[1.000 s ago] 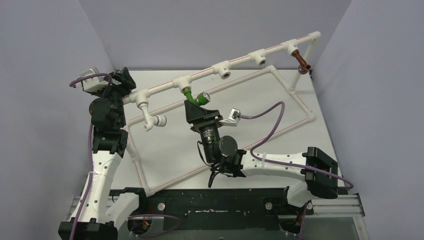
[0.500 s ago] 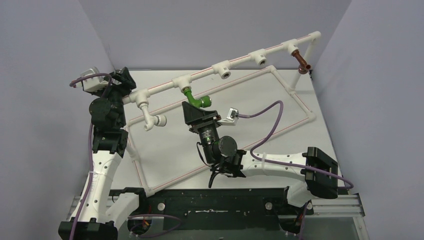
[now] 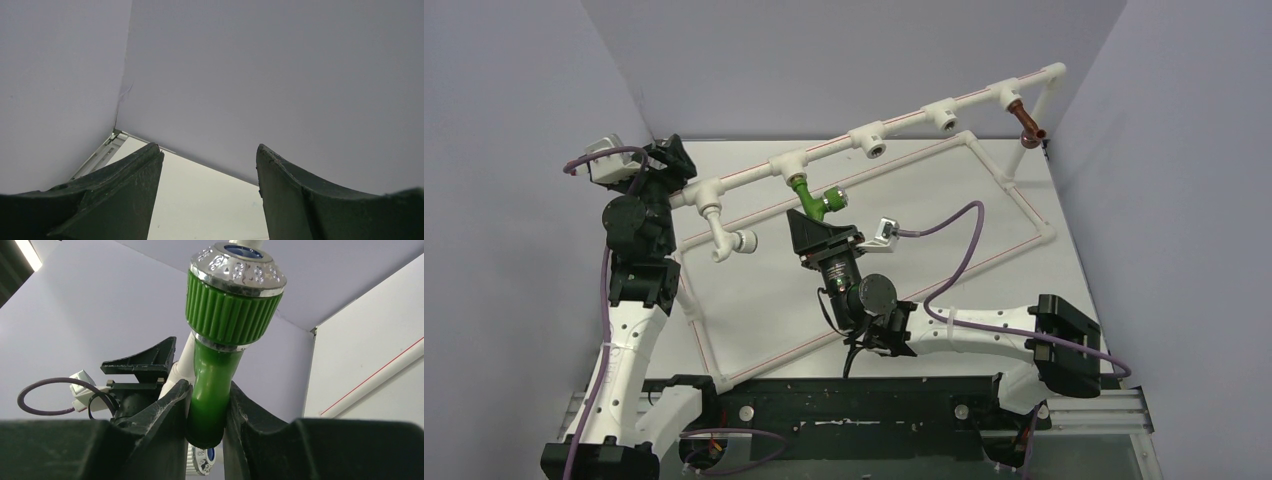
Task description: Install the water faucets
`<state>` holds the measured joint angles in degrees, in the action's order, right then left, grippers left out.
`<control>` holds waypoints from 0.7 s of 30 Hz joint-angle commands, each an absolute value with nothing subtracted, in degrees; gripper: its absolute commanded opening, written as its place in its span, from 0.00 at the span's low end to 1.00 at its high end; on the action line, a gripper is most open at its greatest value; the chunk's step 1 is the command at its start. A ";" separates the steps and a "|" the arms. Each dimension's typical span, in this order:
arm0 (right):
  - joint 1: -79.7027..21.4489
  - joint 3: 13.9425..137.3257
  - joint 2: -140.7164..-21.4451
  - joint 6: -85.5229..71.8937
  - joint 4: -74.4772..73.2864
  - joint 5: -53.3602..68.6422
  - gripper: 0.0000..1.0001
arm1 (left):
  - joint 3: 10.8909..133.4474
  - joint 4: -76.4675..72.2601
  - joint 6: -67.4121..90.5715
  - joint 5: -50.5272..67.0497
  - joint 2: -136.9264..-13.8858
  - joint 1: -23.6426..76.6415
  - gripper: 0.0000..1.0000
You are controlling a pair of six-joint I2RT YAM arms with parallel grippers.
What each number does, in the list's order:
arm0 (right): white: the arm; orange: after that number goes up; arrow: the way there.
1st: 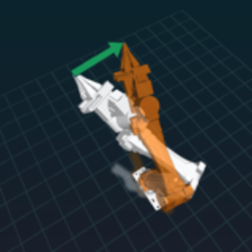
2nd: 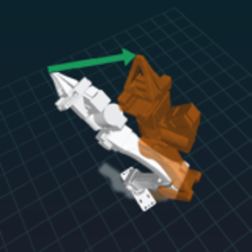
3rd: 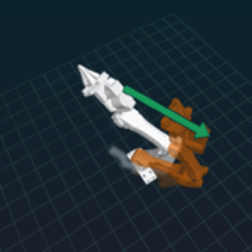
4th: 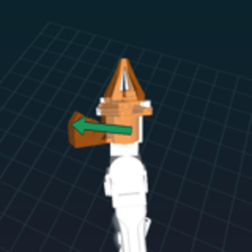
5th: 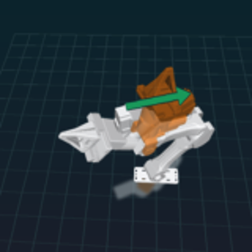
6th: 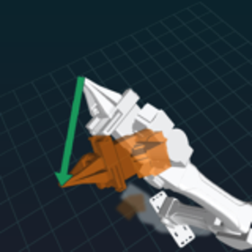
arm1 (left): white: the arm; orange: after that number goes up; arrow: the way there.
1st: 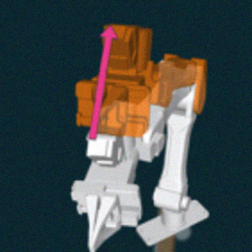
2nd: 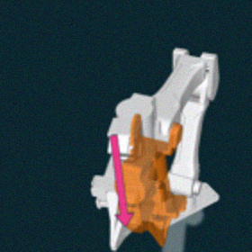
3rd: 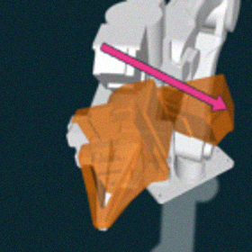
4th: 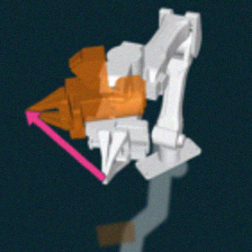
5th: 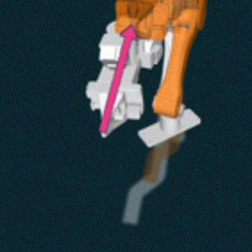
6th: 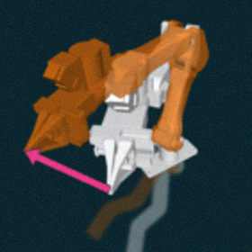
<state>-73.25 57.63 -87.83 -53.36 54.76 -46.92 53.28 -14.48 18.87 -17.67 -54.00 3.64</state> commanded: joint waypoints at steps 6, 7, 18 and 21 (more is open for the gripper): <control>-73.24 55.65 -84.17 -52.75 55.72 -44.57 0.00 | 47.72 4.75 17.23 -16.52 -56.17 3.78 0.66; -73.26 55.57 -84.08 -52.62 55.68 -44.58 0.00 | 47.80 4.75 17.23 -16.52 -56.24 3.78 0.66; -73.09 56.87 -84.29 -51.53 55.58 -44.31 0.00 | 47.72 4.75 17.18 -16.61 -56.41 3.78 0.66; -72.68 57.85 -84.45 -51.24 54.58 -44.24 0.00 | 47.74 4.77 17.14 -16.53 -56.34 3.78 0.66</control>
<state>-73.08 55.96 -86.76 -52.77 54.19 -44.27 53.23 -14.26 18.87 -17.54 -53.89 3.66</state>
